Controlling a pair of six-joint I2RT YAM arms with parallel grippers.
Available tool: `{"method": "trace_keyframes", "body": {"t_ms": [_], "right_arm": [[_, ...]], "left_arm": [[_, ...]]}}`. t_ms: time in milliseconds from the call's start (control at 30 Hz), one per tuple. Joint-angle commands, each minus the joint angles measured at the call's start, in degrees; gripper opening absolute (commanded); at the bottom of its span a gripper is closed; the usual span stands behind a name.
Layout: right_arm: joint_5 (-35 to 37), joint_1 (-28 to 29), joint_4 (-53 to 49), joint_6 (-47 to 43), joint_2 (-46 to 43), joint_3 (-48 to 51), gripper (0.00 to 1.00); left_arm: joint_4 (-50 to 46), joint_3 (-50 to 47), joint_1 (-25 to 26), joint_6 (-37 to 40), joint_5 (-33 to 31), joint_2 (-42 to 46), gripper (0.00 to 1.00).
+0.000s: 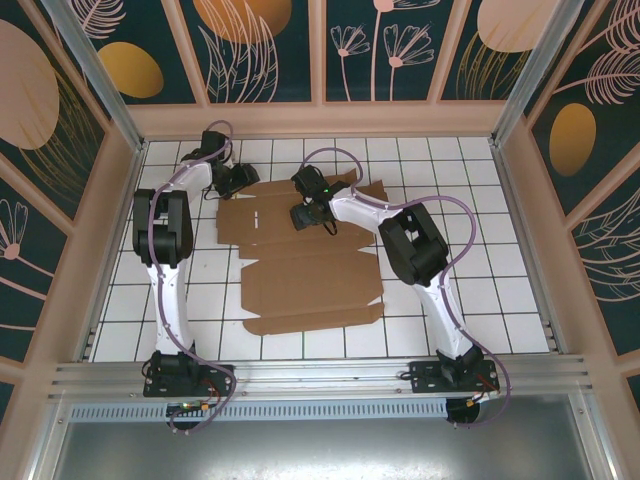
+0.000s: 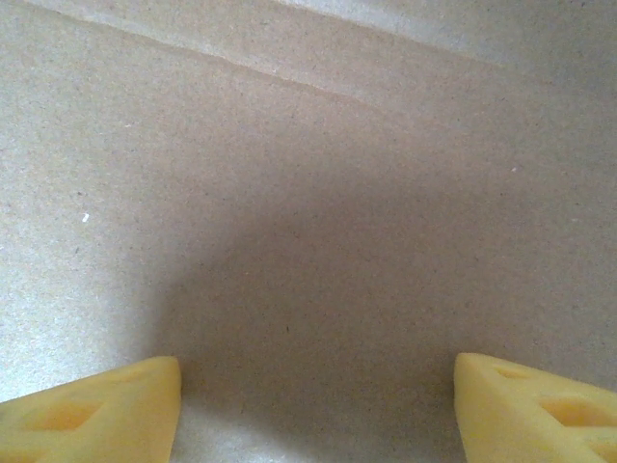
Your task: Fold the paper box
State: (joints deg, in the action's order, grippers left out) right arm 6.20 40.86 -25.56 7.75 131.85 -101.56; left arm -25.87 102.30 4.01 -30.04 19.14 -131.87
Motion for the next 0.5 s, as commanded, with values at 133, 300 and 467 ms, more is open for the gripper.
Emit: {"method": "trace_keyframes", "body": {"t_ms": [133, 300, 467], "right_arm": [[-1.69, 0.36, -2.43, 0.39, 4.03, 1.61, 0.71], [-1.99, 0.36, -2.63, 0.50, 4.47, 1.19, 0.70], [-2.24, 0.45, -2.73, 0.65, 4.65, 0.95, 0.69]], "left_arm": [[5.31, -1.46, -0.14, -1.72, 9.02, 0.89, 0.60], [7.55, -1.62, 0.38, -3.33, 12.22, 1.48, 0.58], [9.05, -1.51, 1.39, -4.40, 14.32, 1.24, 0.58]]}}
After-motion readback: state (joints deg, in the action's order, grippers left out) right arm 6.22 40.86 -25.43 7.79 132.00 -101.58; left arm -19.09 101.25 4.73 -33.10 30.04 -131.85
